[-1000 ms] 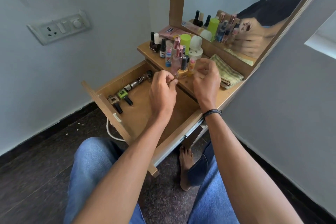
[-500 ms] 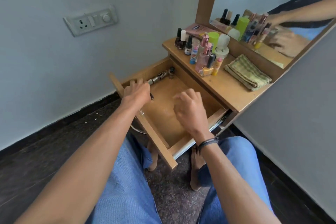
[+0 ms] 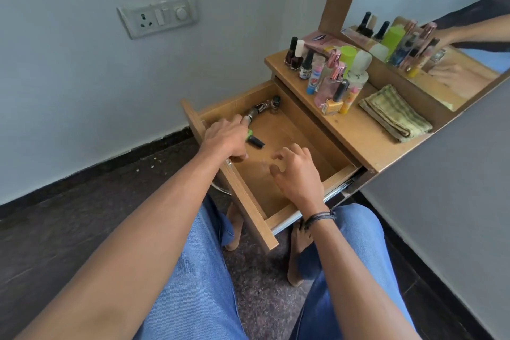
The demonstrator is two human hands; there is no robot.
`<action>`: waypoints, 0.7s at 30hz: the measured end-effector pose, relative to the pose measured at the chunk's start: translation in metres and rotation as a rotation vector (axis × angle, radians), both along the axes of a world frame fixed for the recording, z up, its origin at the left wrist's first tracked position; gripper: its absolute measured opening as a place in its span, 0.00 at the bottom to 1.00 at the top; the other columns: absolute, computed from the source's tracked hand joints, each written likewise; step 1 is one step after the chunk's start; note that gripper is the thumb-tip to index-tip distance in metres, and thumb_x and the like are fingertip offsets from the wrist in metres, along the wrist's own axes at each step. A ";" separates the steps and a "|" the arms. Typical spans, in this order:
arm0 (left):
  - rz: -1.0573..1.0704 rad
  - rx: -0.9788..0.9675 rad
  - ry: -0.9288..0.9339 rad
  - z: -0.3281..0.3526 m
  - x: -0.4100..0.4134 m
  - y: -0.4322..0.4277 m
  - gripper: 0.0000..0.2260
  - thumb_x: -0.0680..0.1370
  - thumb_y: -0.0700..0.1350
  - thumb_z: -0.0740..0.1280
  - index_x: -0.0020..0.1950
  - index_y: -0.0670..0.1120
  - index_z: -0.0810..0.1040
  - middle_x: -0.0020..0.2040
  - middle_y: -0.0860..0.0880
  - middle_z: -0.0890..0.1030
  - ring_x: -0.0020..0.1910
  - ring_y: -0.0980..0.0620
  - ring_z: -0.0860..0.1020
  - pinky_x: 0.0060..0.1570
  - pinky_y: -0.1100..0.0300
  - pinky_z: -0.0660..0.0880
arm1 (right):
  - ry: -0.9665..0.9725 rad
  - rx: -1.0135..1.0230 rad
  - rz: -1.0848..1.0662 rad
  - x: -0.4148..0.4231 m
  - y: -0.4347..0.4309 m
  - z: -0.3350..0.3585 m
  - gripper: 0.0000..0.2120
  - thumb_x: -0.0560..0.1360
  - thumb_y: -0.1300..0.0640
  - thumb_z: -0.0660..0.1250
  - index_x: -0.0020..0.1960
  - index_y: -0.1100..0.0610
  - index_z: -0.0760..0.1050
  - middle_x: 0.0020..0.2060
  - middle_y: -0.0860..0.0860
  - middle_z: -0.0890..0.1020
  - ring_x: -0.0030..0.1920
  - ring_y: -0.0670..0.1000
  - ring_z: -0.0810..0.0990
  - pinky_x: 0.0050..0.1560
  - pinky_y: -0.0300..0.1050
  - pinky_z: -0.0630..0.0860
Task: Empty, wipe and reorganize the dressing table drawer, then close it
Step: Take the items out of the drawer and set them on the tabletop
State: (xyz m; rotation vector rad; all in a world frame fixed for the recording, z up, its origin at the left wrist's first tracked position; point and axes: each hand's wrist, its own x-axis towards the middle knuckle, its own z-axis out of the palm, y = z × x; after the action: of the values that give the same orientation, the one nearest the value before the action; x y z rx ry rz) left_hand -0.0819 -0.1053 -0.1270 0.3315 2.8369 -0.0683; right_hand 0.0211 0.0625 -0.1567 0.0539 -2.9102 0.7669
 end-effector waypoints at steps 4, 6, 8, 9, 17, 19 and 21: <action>0.028 0.105 -0.062 -0.001 -0.001 -0.002 0.37 0.66 0.58 0.80 0.71 0.52 0.71 0.66 0.54 0.70 0.60 0.44 0.76 0.48 0.47 0.71 | -0.036 0.013 0.020 -0.002 0.000 0.000 0.13 0.78 0.52 0.70 0.61 0.52 0.79 0.55 0.49 0.77 0.56 0.50 0.72 0.50 0.48 0.77; 0.030 0.118 -0.078 0.000 -0.001 -0.002 0.37 0.65 0.59 0.80 0.70 0.51 0.72 0.65 0.53 0.71 0.59 0.44 0.76 0.46 0.48 0.70 | -0.084 0.021 0.039 -0.008 -0.001 -0.002 0.15 0.78 0.52 0.71 0.63 0.53 0.78 0.56 0.50 0.76 0.58 0.52 0.72 0.53 0.50 0.77; 0.035 0.100 -0.045 -0.002 -0.001 -0.003 0.36 0.66 0.58 0.80 0.70 0.50 0.72 0.65 0.52 0.71 0.62 0.45 0.74 0.45 0.48 0.68 | -0.113 0.043 0.047 -0.017 -0.004 -0.003 0.19 0.77 0.53 0.72 0.67 0.53 0.76 0.58 0.51 0.75 0.59 0.54 0.72 0.56 0.50 0.76; 0.047 0.084 -0.014 -0.003 0.000 -0.003 0.34 0.68 0.56 0.80 0.70 0.50 0.73 0.65 0.50 0.71 0.63 0.45 0.72 0.45 0.48 0.68 | -0.114 0.053 0.045 -0.023 -0.006 -0.004 0.21 0.77 0.53 0.72 0.69 0.54 0.75 0.59 0.52 0.74 0.59 0.55 0.72 0.57 0.51 0.75; 0.072 -0.084 0.047 -0.007 0.006 -0.005 0.16 0.77 0.48 0.70 0.64 0.48 0.76 0.48 0.48 0.76 0.45 0.45 0.77 0.40 0.50 0.69 | -0.092 0.223 0.010 -0.062 -0.036 -0.010 0.14 0.78 0.62 0.64 0.62 0.55 0.78 0.57 0.55 0.78 0.60 0.59 0.72 0.57 0.57 0.74; 0.072 -0.097 0.046 -0.009 0.005 -0.005 0.14 0.77 0.48 0.71 0.62 0.48 0.77 0.41 0.49 0.75 0.41 0.46 0.75 0.38 0.51 0.69 | -0.080 0.213 0.000 -0.062 -0.035 -0.012 0.13 0.76 0.63 0.65 0.59 0.56 0.79 0.55 0.55 0.80 0.59 0.59 0.74 0.57 0.56 0.73; 0.080 -0.078 0.059 -0.010 0.003 -0.005 0.12 0.77 0.46 0.70 0.60 0.48 0.78 0.38 0.50 0.74 0.40 0.46 0.76 0.37 0.52 0.69 | -0.074 0.168 -0.019 -0.061 -0.031 -0.014 0.10 0.76 0.63 0.66 0.56 0.57 0.80 0.52 0.56 0.81 0.57 0.59 0.76 0.55 0.55 0.75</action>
State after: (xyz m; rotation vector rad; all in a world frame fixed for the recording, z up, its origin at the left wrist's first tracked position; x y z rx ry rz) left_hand -0.0786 -0.1107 -0.1366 0.2024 2.8931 -0.1749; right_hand -0.0397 0.0315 -0.1711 0.0140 -3.0342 0.5315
